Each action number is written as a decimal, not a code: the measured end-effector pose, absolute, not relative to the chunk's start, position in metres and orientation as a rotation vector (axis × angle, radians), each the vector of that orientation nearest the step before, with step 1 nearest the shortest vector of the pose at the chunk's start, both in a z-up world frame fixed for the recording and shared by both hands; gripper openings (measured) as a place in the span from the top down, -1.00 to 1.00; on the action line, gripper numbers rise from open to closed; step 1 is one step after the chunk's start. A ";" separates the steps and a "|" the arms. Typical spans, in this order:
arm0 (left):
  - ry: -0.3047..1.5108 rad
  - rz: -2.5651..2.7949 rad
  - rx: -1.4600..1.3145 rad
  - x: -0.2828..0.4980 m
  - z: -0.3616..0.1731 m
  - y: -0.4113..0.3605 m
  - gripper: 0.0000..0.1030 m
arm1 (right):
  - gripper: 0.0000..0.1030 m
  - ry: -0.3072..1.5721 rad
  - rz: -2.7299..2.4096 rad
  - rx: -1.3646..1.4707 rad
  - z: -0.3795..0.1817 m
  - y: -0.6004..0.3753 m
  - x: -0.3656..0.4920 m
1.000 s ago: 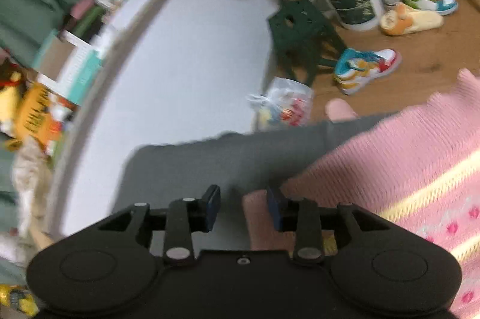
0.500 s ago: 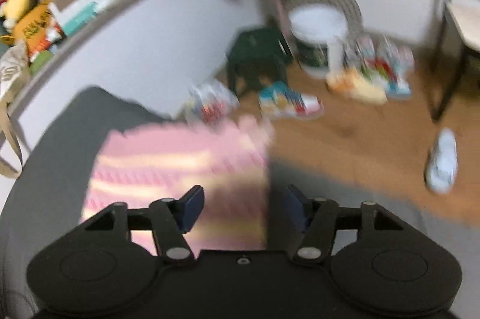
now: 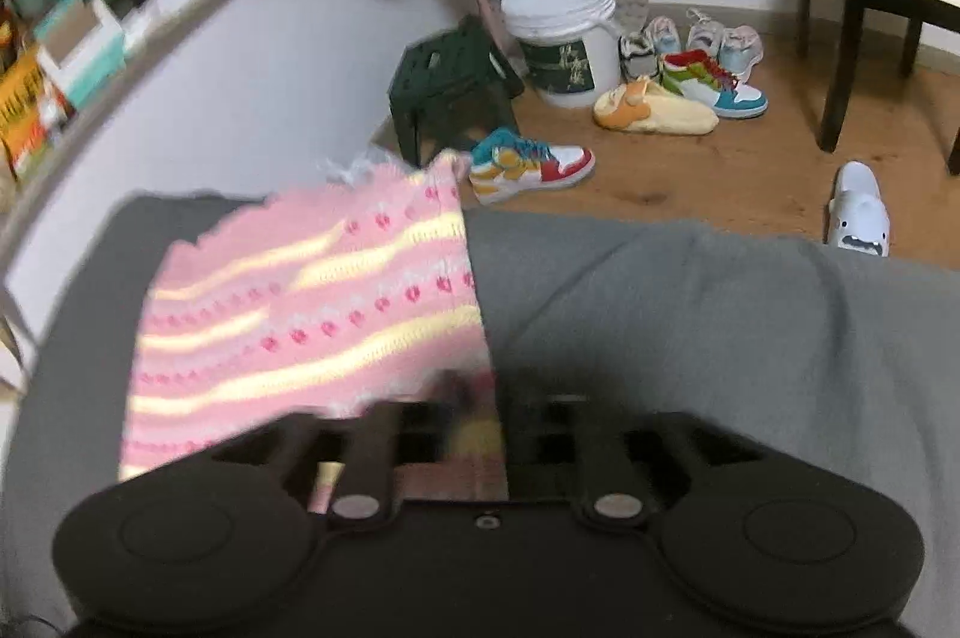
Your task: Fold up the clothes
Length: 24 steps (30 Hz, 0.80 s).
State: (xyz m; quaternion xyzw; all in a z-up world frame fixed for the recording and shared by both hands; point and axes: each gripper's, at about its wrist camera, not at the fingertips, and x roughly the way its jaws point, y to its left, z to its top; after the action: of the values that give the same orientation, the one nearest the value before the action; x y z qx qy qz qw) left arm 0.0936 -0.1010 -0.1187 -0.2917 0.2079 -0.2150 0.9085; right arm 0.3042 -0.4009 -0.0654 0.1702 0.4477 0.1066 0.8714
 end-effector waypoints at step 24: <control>0.514 -0.465 -0.544 0.095 -0.107 -0.102 -0.89 | 0.14 0.838 0.128 0.615 -0.074 -0.434 0.080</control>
State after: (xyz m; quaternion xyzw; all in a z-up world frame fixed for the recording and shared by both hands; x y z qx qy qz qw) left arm 0.0950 -0.1021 -0.1070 -0.2634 0.2490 -0.2252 0.9044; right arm 0.0800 -0.4336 -0.0736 0.2935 0.4000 0.0611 0.8661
